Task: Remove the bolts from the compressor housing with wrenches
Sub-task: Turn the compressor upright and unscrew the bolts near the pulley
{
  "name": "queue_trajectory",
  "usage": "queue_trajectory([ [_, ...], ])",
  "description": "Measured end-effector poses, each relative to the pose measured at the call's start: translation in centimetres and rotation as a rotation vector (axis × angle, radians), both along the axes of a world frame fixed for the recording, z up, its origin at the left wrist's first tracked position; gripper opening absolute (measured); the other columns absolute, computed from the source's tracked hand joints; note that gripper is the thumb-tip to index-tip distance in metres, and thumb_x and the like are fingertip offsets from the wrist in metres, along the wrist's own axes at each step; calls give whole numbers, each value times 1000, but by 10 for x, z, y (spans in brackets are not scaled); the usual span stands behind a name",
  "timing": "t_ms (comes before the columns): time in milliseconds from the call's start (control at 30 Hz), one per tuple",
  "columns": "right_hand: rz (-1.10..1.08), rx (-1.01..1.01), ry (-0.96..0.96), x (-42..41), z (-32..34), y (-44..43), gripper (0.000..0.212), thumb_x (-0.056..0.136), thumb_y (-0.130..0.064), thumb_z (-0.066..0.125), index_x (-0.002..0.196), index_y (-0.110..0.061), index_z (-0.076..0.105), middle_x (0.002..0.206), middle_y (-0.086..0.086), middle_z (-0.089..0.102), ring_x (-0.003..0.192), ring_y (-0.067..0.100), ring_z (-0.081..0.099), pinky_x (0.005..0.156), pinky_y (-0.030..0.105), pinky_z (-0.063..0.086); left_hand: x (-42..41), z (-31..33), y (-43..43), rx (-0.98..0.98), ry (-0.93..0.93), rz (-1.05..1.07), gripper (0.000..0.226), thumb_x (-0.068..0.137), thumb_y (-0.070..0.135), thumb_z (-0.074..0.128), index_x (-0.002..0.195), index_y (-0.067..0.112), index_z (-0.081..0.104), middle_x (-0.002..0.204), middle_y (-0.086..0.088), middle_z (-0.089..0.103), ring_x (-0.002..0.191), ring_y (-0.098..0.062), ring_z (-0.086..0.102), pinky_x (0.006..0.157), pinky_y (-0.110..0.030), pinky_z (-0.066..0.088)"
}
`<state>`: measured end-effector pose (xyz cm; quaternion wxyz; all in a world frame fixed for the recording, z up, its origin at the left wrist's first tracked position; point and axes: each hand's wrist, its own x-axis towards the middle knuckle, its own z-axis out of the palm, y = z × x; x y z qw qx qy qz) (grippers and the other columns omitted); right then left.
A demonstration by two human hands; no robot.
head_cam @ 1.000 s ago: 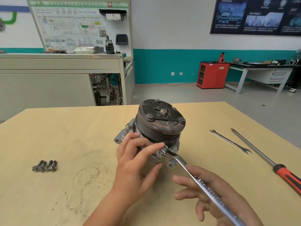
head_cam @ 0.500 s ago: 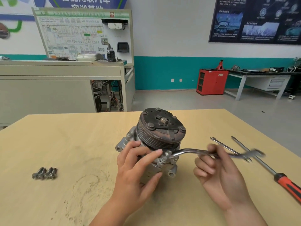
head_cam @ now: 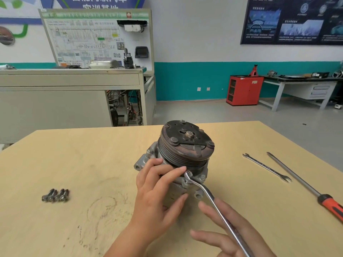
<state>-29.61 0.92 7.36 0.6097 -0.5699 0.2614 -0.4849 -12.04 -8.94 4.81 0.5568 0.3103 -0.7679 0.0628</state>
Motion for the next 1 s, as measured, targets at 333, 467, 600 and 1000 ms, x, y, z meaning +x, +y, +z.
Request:
queue_trajectory([
  [333,-18,-4,392,-14,22,4,51,58,-52,53,106,-69,51,118,-44,50,102,6,64,65,22,45,-1,0,0,-6,-6,8,55,80,31,63,131,36,44,112,13,46,127,-16,35,101,-46,34],
  [467,50,3,271,-20,34,-2,72,31,-71,72,101,-54,65,121,-14,61,81,2,69,51,11,43,-2,1,1,-9,-8,11,41,80,30,63,121,32,55,110,17,42,126,-18,35,101,-45,34],
  [600,-295,56,-186,-26,19,-33,60,48,-56,77,89,-13,74,65,19,68,46,20,59,39,13,35,-4,2,1,-7,14,-3,36,79,29,63,114,32,56,108,13,46,121,-25,40,103,-43,32],
  [1000,-105,55,-897,-31,-1,-57,41,82,-45,58,86,-5,67,64,15,58,47,15,50,50,26,43,-2,0,1,1,33,-20,59,79,31,63,132,33,39,114,11,49,128,-13,35,104,-41,32],
])
